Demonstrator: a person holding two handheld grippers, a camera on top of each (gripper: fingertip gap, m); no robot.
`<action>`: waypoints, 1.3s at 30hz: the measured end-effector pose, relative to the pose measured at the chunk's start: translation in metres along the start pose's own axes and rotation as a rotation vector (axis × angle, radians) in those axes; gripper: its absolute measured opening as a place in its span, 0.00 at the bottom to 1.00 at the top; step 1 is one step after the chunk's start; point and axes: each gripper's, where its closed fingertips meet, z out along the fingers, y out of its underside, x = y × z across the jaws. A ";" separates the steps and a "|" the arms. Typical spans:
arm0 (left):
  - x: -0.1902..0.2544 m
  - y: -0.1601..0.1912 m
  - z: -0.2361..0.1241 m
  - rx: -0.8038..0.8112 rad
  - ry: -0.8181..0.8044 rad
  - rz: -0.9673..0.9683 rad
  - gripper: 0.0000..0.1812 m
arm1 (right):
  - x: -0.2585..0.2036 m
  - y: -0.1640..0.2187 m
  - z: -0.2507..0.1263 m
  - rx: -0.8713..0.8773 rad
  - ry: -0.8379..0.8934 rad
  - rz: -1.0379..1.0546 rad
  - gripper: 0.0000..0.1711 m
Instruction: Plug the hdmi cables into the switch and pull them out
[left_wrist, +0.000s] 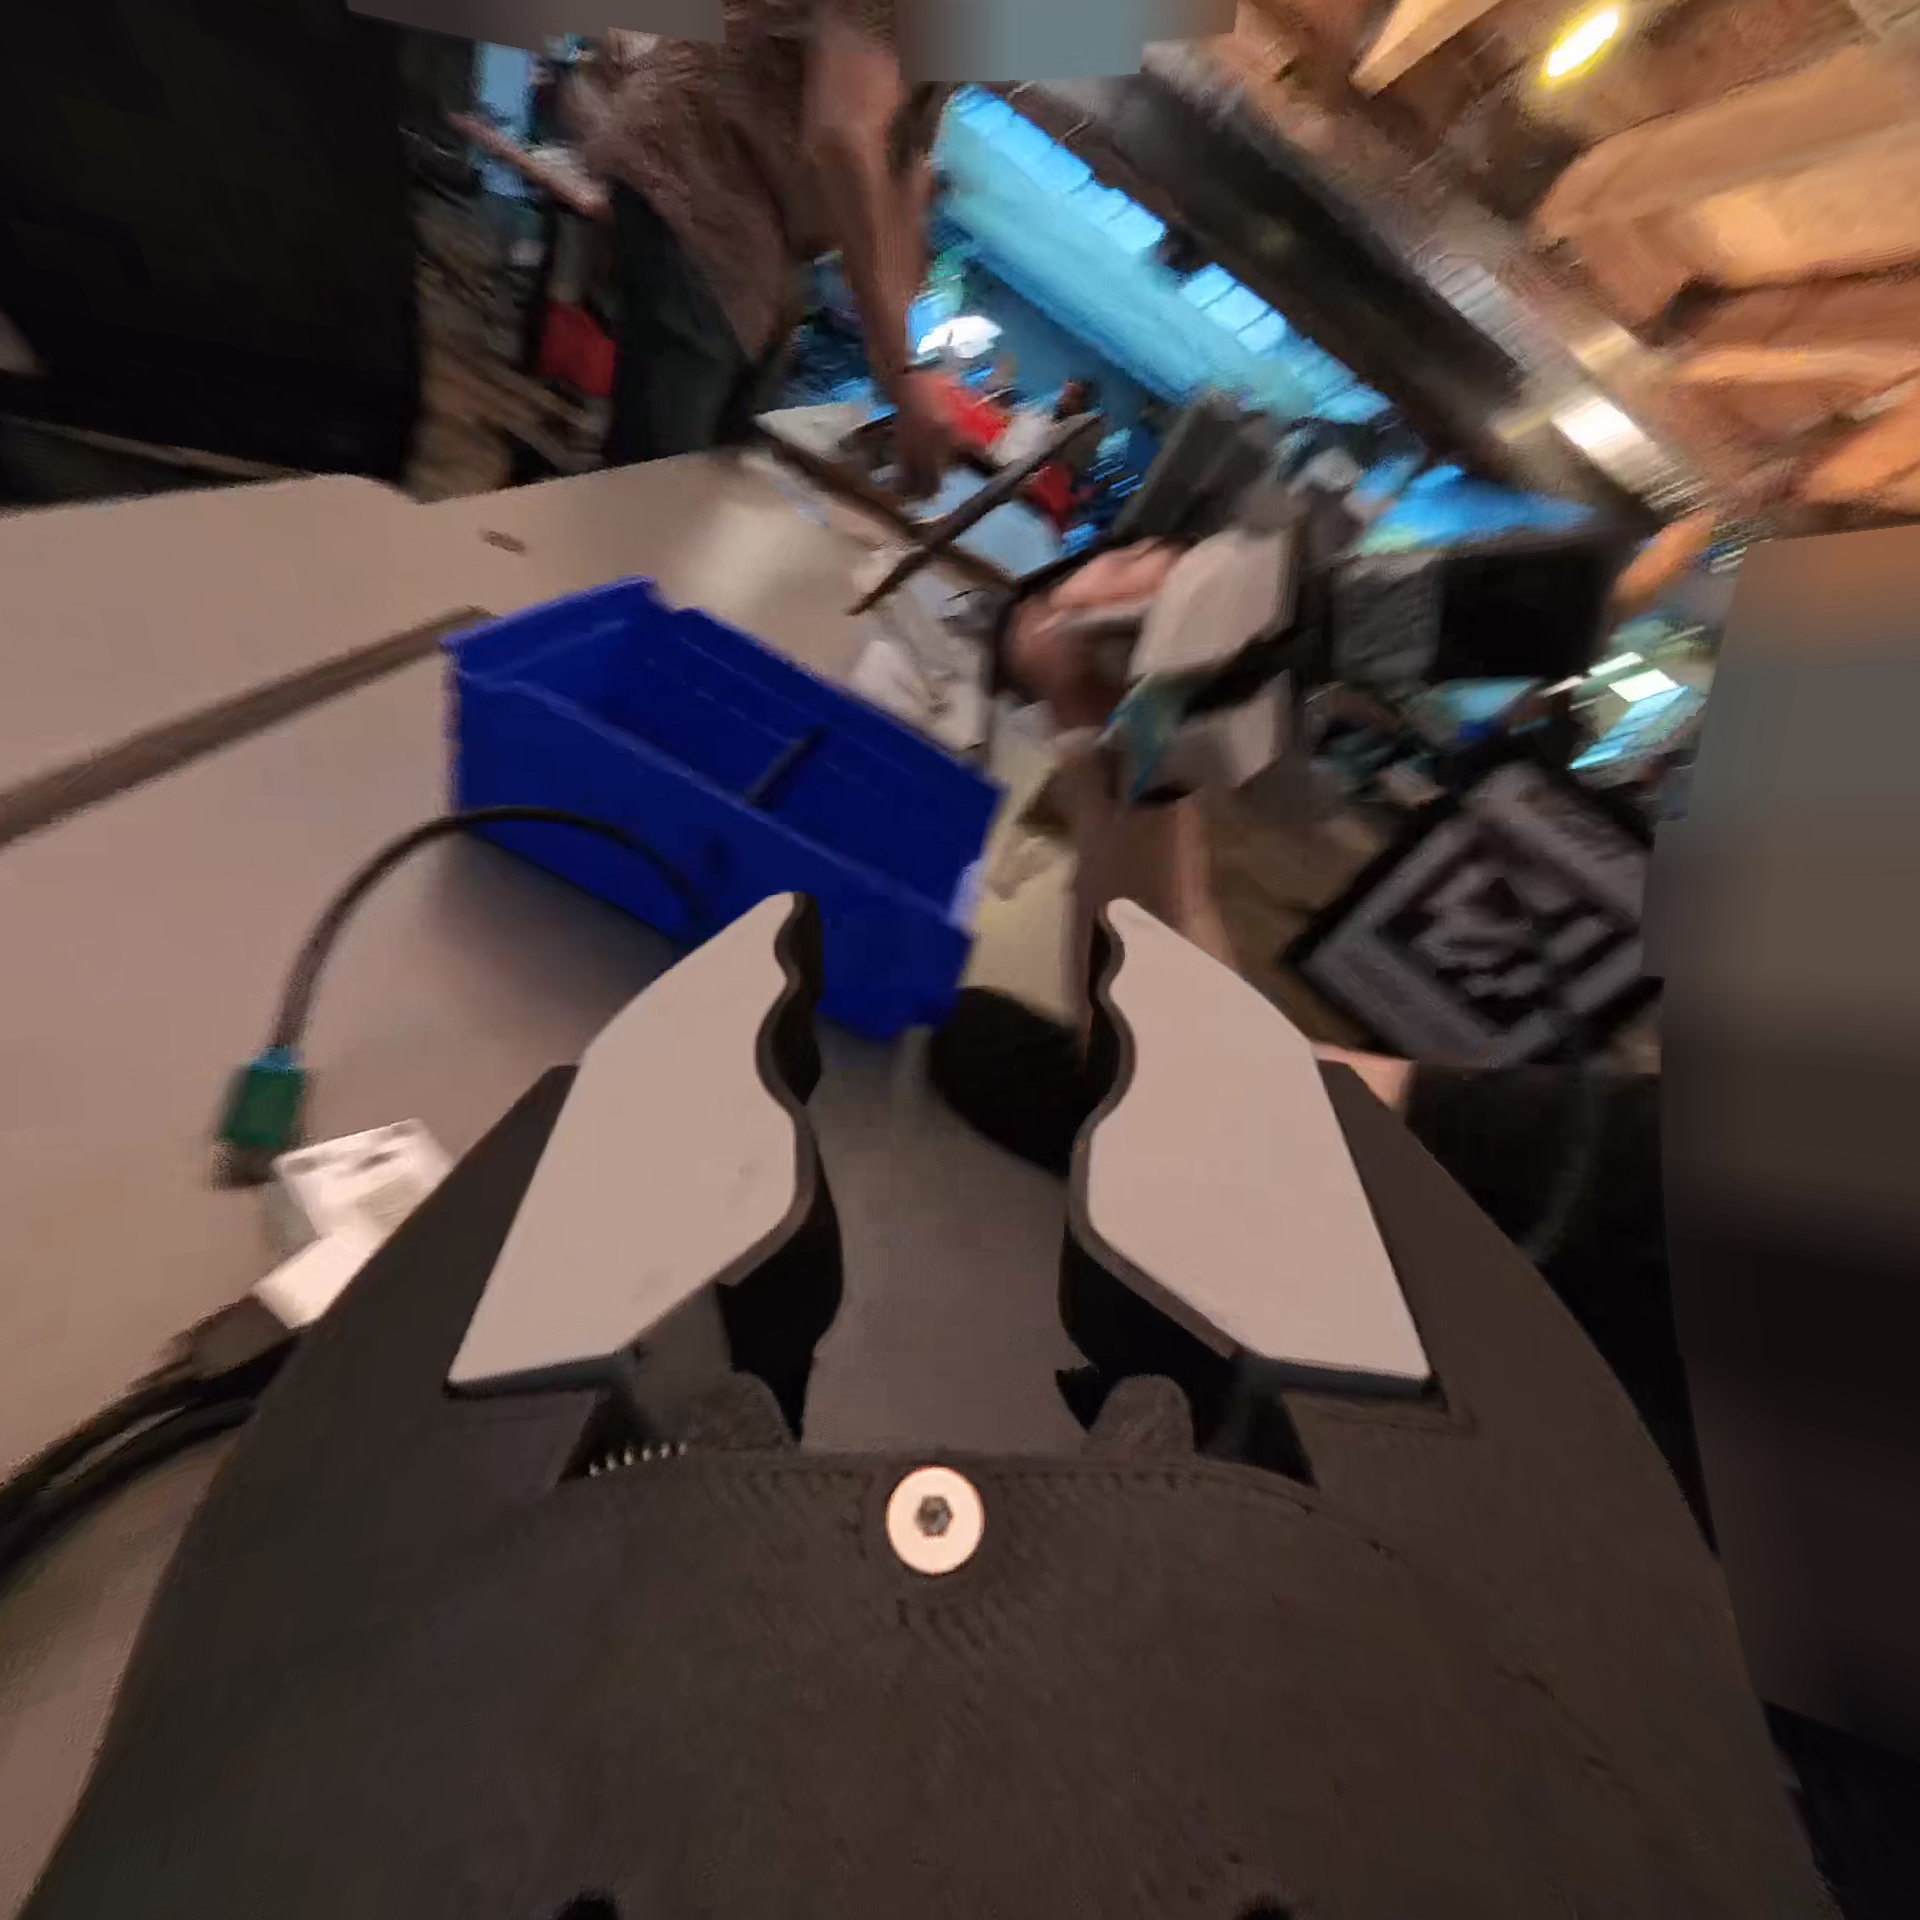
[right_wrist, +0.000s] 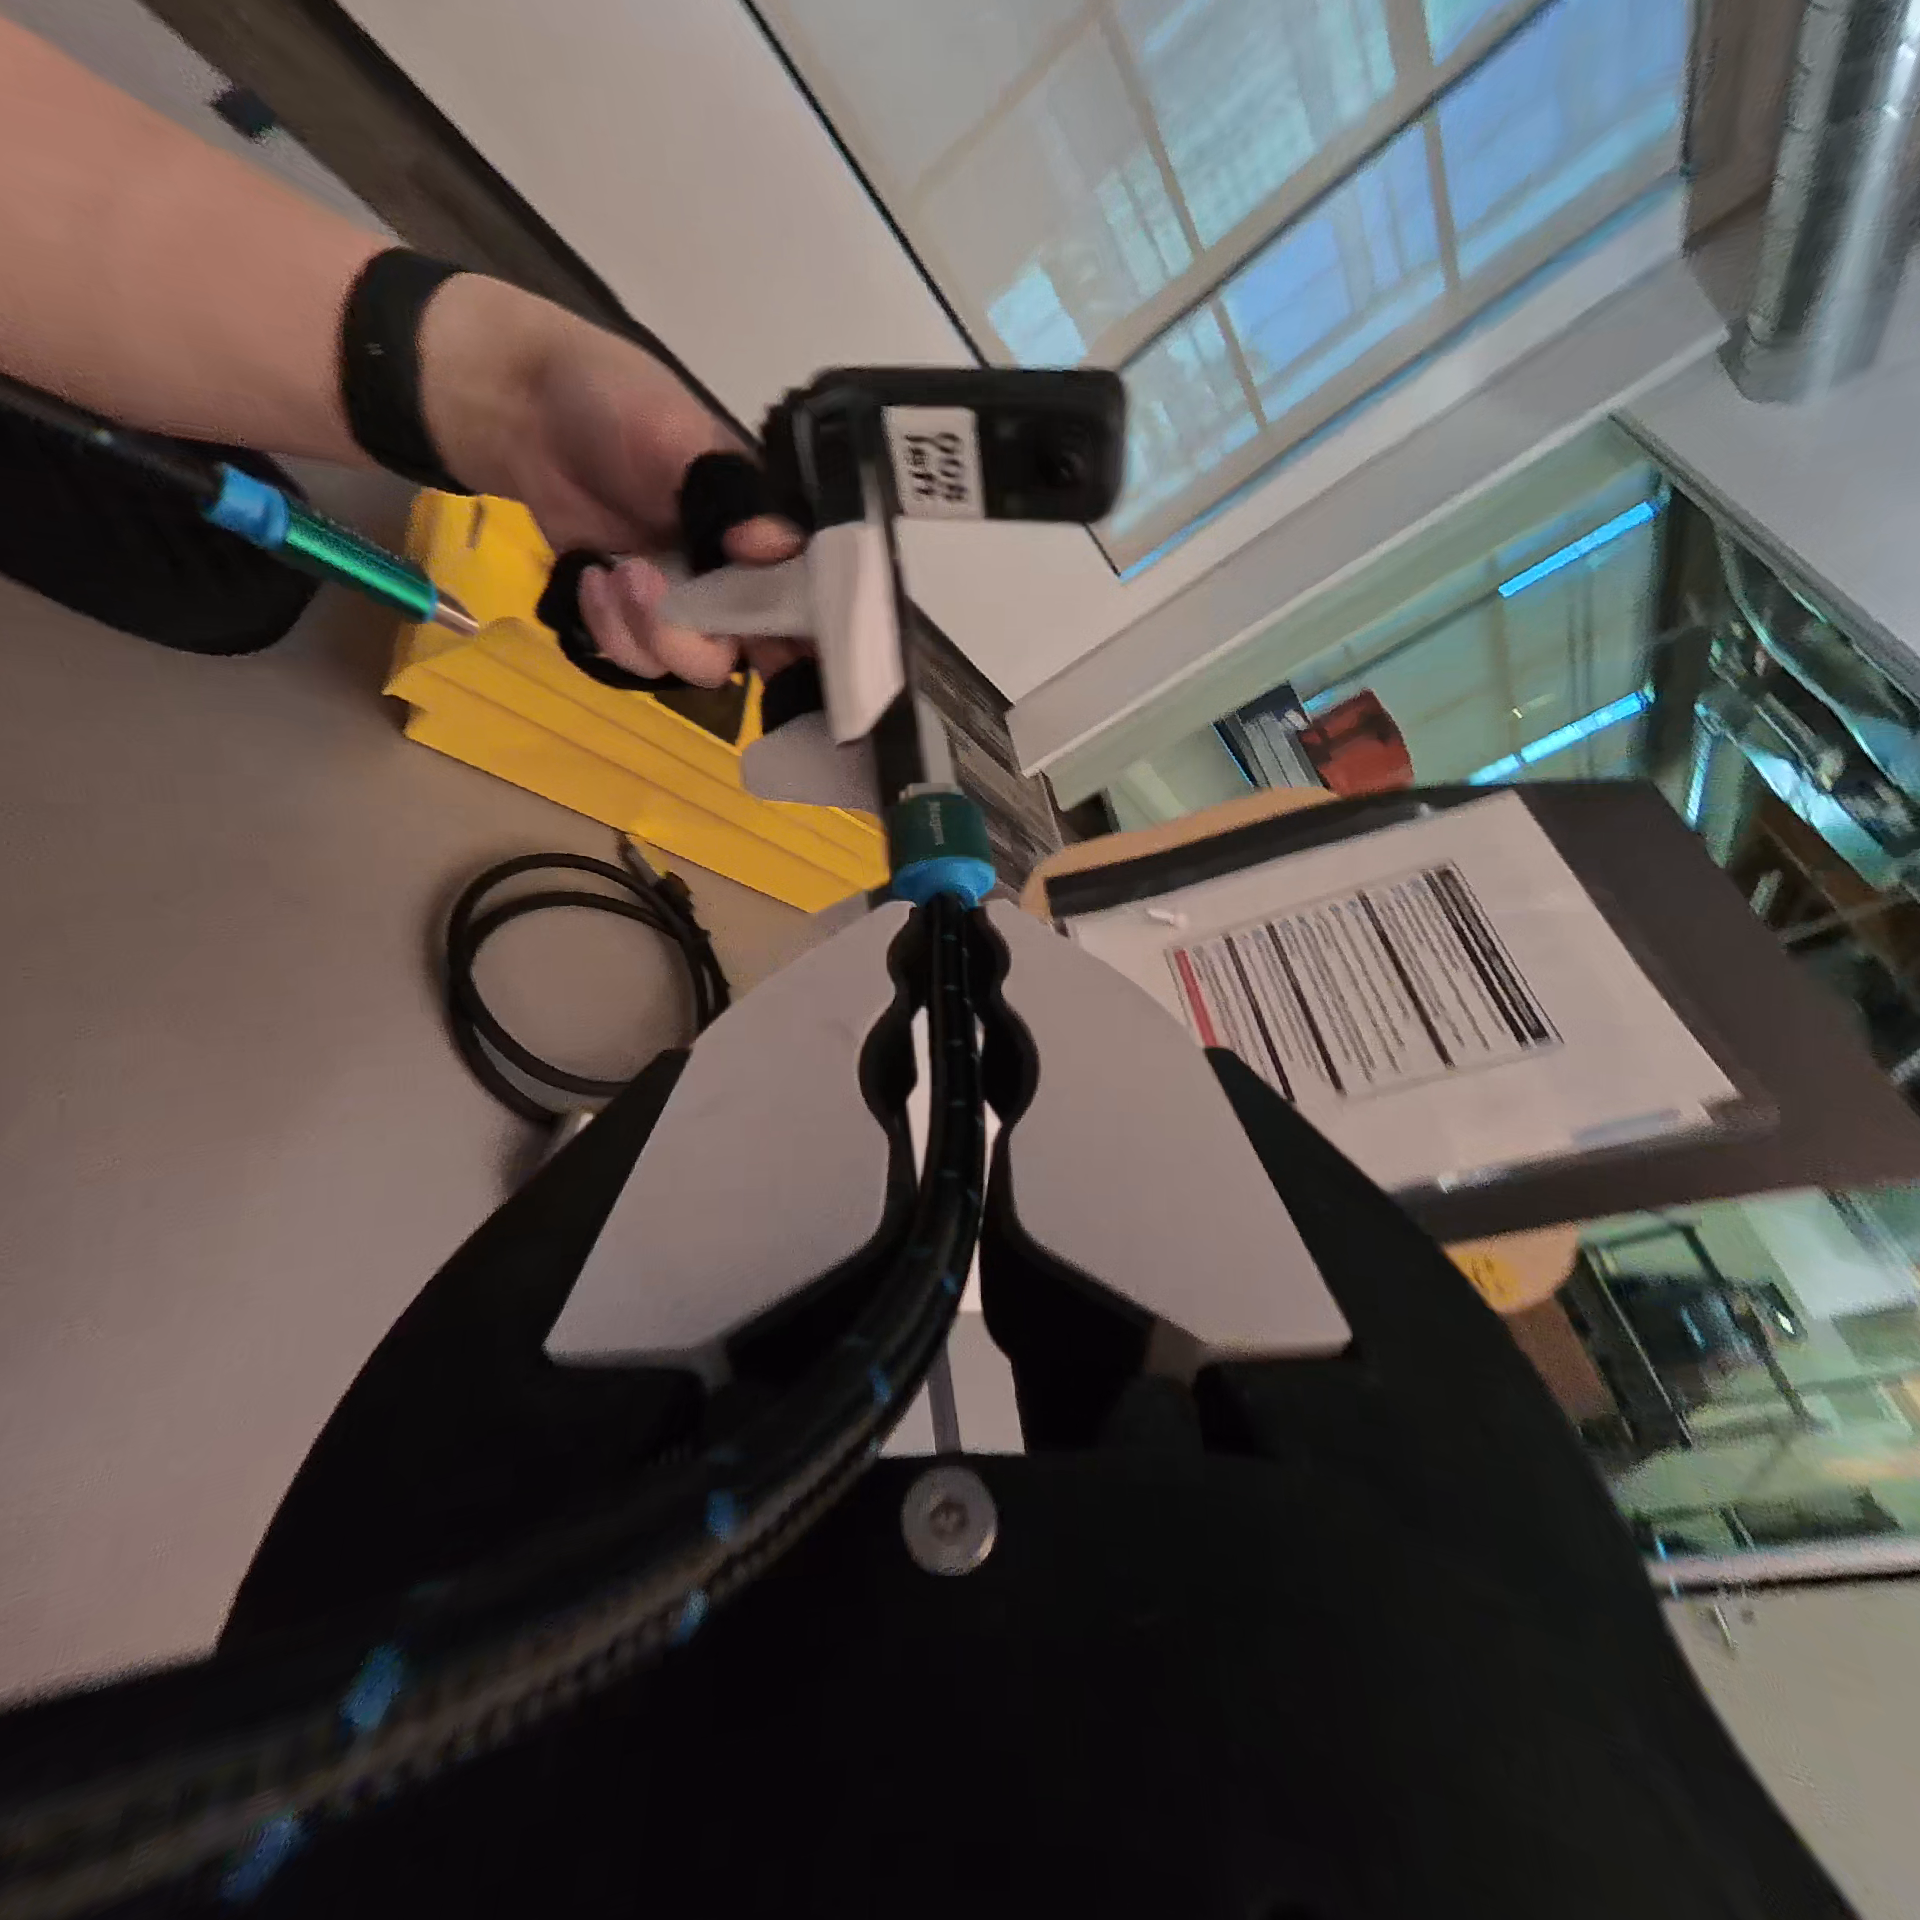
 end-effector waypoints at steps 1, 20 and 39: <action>-0.017 0.007 0.000 -0.038 -0.101 0.065 0.29 | 0.008 0.003 -0.007 -0.013 0.030 0.016 0.05; -0.169 0.153 0.012 -0.952 -0.793 0.874 0.38 | 0.055 -0.004 -0.088 0.074 0.226 0.096 0.05; -0.129 0.109 0.018 -0.710 -0.696 0.564 0.10 | 0.063 0.028 -0.075 0.121 0.167 0.409 0.05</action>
